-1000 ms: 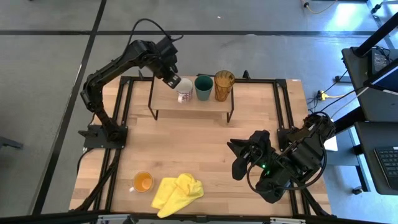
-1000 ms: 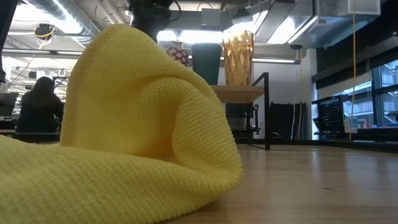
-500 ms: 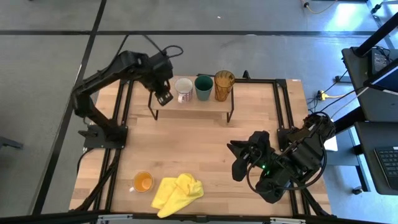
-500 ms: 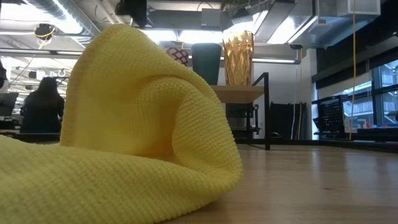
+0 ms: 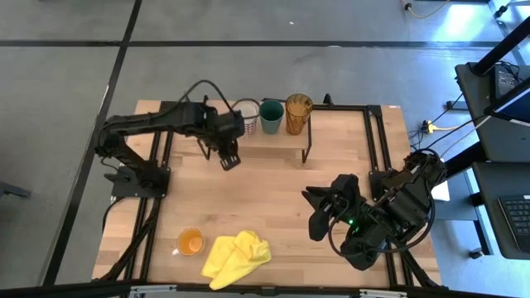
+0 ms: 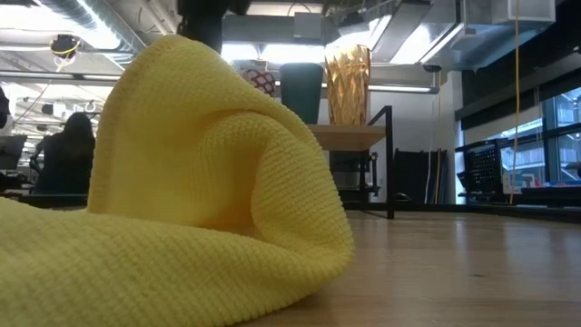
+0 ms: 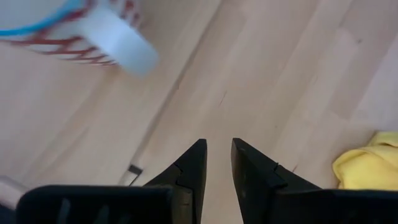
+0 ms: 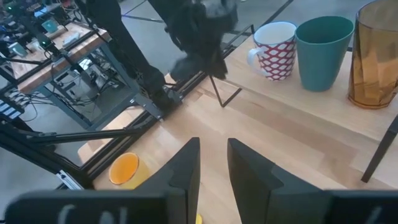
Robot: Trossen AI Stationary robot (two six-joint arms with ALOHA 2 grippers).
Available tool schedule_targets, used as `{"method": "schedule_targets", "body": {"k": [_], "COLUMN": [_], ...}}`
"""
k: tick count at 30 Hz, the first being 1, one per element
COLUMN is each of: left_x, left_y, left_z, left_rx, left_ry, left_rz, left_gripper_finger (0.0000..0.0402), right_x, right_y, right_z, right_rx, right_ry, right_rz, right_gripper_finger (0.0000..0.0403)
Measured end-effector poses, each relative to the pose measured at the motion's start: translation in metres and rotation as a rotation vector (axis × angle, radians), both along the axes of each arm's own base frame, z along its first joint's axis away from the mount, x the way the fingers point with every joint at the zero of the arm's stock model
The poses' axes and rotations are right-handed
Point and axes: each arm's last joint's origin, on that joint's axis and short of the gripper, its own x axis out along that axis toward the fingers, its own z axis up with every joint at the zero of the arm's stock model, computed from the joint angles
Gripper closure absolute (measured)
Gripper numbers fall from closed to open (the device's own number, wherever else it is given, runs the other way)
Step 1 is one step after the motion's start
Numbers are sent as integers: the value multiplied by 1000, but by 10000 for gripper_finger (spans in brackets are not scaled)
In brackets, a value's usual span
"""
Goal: Stack small to large cups/mugs on shelf
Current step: Put the red patterned mug on the shelf
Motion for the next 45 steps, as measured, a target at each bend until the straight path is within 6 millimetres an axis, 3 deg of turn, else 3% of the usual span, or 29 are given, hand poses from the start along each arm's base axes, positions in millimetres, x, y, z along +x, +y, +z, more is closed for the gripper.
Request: {"method": "schedule_targets", "body": {"k": [6,21,30,35,45], "left_x": [7,14,7,-1,3], "left_y": [-2,4,12,13,15], "left_z": [-16,-13,-14,-11,-4], "left_rx": [51,157,145,226,292], "left_ry": [-5,-66,-12,38,-39], "left_rz": [-8,-55,-61,-71,-44], "left_gripper_finger": [333,333,333,333,333], "right_x": [1,1,1,1,1], "right_y": [1,1,1,1,0], "right_z": [1,1,1,1,2], "right_rx": [12,16,12,12,-8], "right_ry": [-14,-21,-26,-27,-38], "right_rz": [0,-2,-6,-6,-19], "right_gripper_finger": [320,320,320,320,320]}}
